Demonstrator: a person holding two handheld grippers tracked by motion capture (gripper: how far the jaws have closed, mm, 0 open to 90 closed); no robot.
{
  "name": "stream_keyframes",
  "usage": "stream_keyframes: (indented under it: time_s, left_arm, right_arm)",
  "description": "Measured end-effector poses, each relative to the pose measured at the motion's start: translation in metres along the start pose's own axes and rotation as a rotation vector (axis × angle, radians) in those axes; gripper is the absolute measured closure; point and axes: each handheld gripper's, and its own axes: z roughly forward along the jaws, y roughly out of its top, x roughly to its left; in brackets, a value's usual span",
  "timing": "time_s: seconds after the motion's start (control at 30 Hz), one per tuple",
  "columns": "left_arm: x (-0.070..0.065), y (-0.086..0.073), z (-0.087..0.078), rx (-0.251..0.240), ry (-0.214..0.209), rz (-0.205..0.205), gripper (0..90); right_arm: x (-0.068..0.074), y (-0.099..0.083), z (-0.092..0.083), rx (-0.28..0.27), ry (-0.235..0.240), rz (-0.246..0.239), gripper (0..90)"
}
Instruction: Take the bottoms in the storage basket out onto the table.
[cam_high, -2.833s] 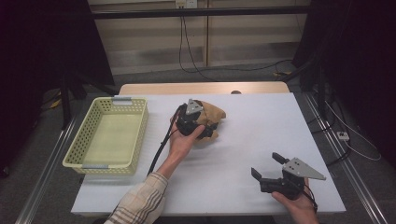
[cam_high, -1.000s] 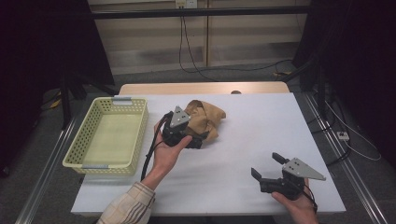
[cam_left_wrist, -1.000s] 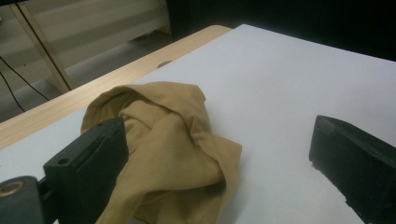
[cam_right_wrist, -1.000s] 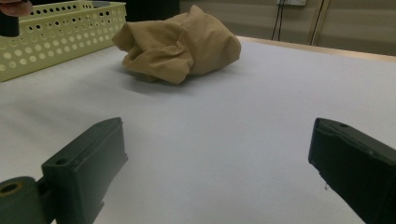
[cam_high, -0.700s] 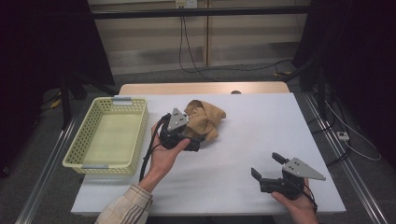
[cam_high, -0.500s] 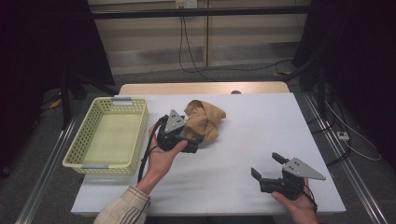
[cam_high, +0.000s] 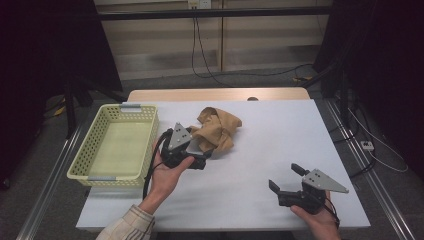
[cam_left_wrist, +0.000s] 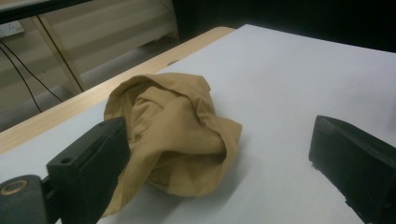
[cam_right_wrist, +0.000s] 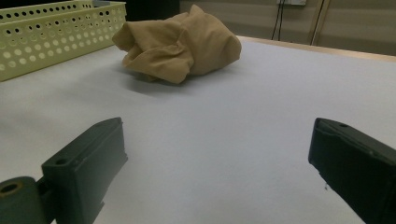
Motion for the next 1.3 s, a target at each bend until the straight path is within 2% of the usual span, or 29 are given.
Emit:
stream_keyframes:
  time_s: [0.27, 0.37, 0.4, 0.63, 0.8, 0.93, 1.3]
  left_arm:
    - [0.000, -0.008, -0.011, -0.001, 0.015, -0.011, 5.0]
    - [-0.002, -0.009, -0.016, -0.006, 0.040, 0.016, 5.0]
    - [-0.002, -0.010, -0.018, -0.009, 0.036, 0.016, 5.0]
    - [-0.003, -0.018, -0.026, -0.004, 0.044, 0.005, 5.0]
    - [-0.001, -0.023, -0.031, -0.006, 0.050, -0.021, 4.6]
    - [-0.001, -0.027, -0.034, 0.008, 0.059, -0.015, 4.6]
    - [-0.003, -0.042, -0.037, 0.031, 0.051, -0.034, 4.8]
  right_arm:
    - [0.000, 0.000, 0.000, 0.001, 0.000, 0.000, 3.7]
    - [0.000, 0.000, 0.000, 0.001, 0.000, -0.001, 3.7]
    - [0.000, 0.000, 0.000, 0.001, 0.000, 0.000, 3.7]
    - [0.000, 0.000, 0.000, 0.001, 0.000, -0.001, 3.8]
    - [0.000, 0.000, 0.000, 0.002, -0.001, -0.002, 3.8]
    - [0.000, 0.000, 0.000, 0.002, -0.001, -0.003, 3.8]
    - [0.001, 0.000, 0.001, 0.005, 0.001, -0.004, 3.9]
